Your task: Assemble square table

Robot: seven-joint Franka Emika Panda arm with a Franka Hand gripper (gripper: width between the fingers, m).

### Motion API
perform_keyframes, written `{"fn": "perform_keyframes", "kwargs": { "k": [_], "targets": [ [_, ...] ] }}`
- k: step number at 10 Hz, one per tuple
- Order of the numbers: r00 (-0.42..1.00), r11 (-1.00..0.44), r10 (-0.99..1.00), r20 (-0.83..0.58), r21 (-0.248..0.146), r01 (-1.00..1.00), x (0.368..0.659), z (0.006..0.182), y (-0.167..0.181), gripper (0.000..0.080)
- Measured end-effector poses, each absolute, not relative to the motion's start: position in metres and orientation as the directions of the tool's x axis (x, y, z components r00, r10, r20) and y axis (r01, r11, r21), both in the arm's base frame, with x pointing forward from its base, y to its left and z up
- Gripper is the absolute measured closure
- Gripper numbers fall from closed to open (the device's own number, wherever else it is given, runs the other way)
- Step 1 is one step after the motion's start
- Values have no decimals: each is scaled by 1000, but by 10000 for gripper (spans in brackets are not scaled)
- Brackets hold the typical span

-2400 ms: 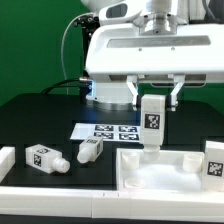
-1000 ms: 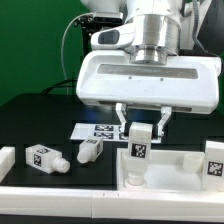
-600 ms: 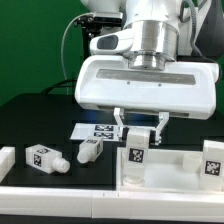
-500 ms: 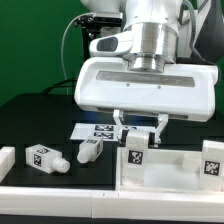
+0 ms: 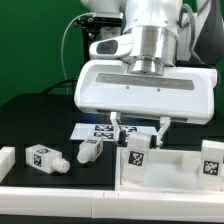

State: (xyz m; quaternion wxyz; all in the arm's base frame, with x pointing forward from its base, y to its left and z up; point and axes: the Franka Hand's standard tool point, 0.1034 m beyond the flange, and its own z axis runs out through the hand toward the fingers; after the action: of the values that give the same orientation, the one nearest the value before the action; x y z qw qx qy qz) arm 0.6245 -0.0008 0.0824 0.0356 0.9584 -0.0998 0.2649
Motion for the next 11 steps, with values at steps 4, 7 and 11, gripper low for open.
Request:
{"fn": "perform_keyframes", "kwargs": {
  "k": [4,7,11],
  "targets": [
    [923,-975,-220,317,-34,-221,634,96,-2,154],
    [962,-969,-247,118,-52,-242,629,86,-3,150],
    [961,-965,-260,91,-47,-257,628,76,-7,150]
  ]
}}
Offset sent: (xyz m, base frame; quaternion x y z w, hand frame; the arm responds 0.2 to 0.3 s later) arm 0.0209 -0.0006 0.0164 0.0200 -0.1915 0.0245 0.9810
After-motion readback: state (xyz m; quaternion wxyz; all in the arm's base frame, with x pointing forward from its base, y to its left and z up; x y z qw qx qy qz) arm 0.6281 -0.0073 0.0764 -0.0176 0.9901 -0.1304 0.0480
